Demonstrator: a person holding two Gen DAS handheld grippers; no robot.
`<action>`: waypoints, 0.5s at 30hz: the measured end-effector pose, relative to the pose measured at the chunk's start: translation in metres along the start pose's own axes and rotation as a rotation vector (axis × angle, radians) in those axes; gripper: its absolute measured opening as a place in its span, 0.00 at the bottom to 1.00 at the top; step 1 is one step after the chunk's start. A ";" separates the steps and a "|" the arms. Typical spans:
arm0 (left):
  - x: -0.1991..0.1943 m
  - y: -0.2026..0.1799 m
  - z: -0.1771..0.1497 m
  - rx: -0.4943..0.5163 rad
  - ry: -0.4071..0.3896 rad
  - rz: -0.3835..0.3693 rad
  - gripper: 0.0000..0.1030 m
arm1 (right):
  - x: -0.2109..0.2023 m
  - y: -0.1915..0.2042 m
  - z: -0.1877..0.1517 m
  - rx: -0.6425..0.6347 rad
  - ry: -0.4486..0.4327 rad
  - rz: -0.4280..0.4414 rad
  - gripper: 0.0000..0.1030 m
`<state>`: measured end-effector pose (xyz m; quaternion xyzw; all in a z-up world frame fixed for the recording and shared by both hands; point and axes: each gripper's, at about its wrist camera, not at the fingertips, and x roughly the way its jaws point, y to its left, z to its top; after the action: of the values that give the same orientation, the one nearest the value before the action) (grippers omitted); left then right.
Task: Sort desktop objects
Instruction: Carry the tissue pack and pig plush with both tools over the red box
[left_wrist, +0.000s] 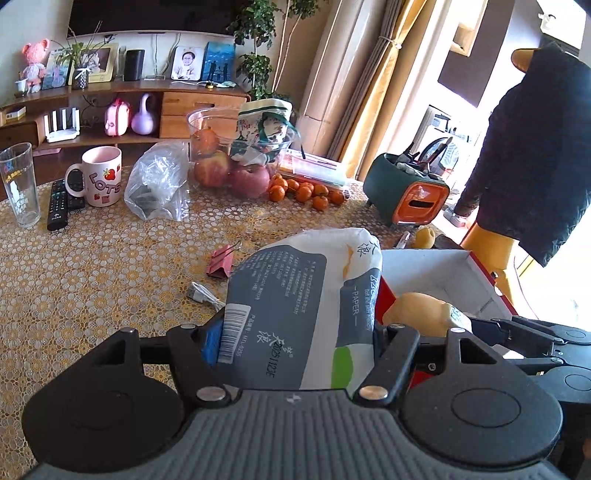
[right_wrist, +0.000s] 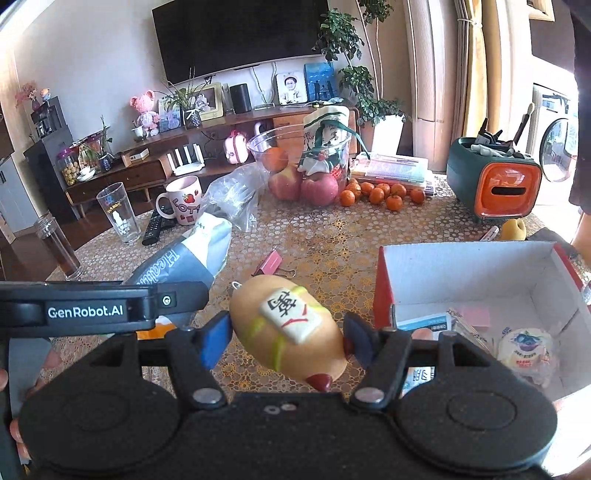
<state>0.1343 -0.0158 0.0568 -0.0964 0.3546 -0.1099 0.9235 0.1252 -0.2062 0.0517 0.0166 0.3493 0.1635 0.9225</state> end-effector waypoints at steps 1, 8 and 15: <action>-0.003 -0.004 -0.001 0.004 -0.003 -0.005 0.67 | -0.005 -0.003 -0.001 -0.003 -0.005 -0.003 0.64; -0.019 -0.035 -0.007 0.048 -0.014 -0.037 0.67 | -0.038 -0.022 -0.010 -0.019 -0.034 -0.031 0.64; -0.013 -0.066 -0.013 0.106 0.001 -0.055 0.67 | -0.061 -0.052 -0.018 -0.018 -0.040 -0.065 0.63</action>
<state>0.1066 -0.0765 0.0723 -0.0571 0.3460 -0.1539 0.9238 0.0861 -0.2756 0.0698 0.0002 0.3297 0.1363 0.9342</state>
